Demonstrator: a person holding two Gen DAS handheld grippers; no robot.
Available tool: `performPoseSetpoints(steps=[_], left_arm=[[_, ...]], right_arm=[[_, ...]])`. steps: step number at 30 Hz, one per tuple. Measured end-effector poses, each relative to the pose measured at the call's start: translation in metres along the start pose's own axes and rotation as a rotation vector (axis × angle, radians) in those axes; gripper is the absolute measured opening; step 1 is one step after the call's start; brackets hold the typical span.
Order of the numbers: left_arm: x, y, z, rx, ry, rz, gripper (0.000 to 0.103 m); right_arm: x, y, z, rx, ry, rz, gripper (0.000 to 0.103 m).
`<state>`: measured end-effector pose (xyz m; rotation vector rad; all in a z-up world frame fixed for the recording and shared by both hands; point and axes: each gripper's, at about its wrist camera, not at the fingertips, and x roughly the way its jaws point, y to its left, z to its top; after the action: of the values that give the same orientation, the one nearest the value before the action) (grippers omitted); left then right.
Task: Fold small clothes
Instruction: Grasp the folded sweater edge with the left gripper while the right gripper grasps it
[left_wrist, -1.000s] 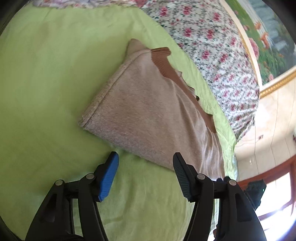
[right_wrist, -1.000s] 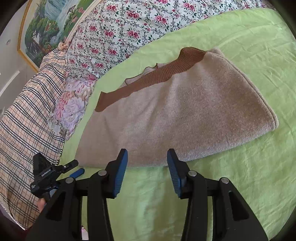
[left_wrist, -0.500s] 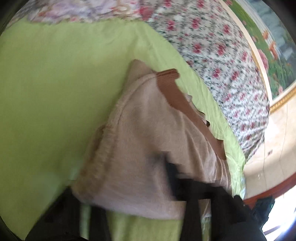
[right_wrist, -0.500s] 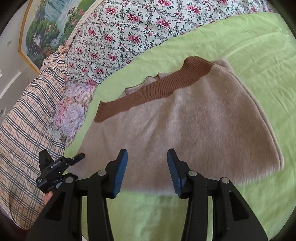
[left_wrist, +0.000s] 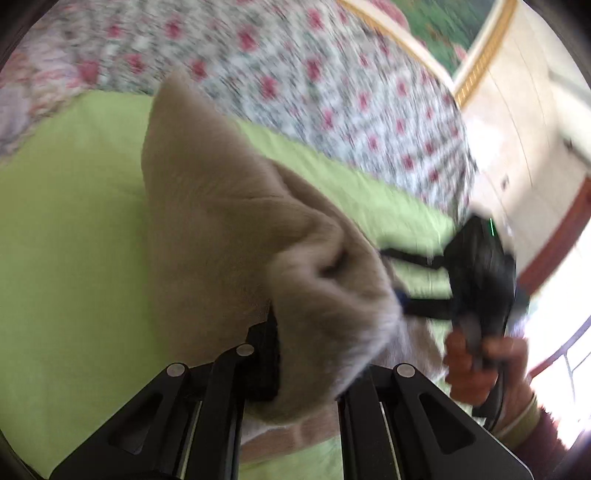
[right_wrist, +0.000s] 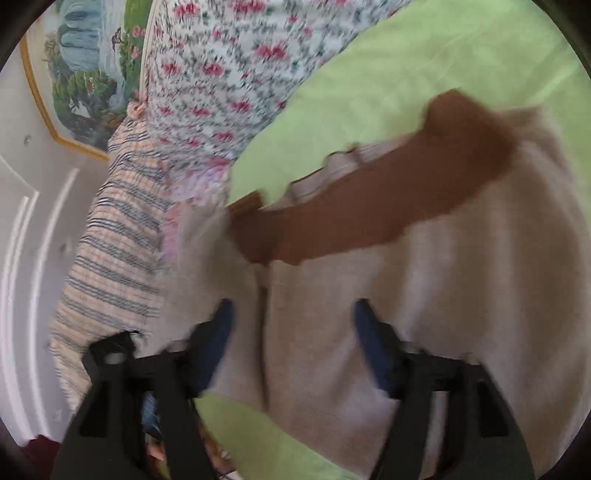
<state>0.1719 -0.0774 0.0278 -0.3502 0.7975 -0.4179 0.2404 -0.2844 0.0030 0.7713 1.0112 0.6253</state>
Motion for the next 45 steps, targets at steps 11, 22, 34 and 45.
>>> performPoseSetpoints(steps=[11, 22, 34, 45], left_arm=[[0.031, -0.015, -0.016, 0.058, 0.075, -0.018, 0.006], [0.043, -0.096, -0.008, 0.153, 0.097, -0.168, 0.007], [0.121, -0.149, -0.036, 0.181, 0.240, -0.212, 0.008], [0.097, -0.132, -0.045, 0.209, 0.301, -0.249, 0.035]], right_arm=[[0.086, 0.013, 0.044, -0.066, 0.108, -0.019, 0.027], [-0.026, 0.027, 0.049, -0.268, -0.047, -0.208, 0.016], [-0.068, -0.055, 0.043, -0.199, -0.052, -0.388, 0.015], [-0.081, -0.055, 0.020, -0.237, -0.112, -0.511, 0.033]])
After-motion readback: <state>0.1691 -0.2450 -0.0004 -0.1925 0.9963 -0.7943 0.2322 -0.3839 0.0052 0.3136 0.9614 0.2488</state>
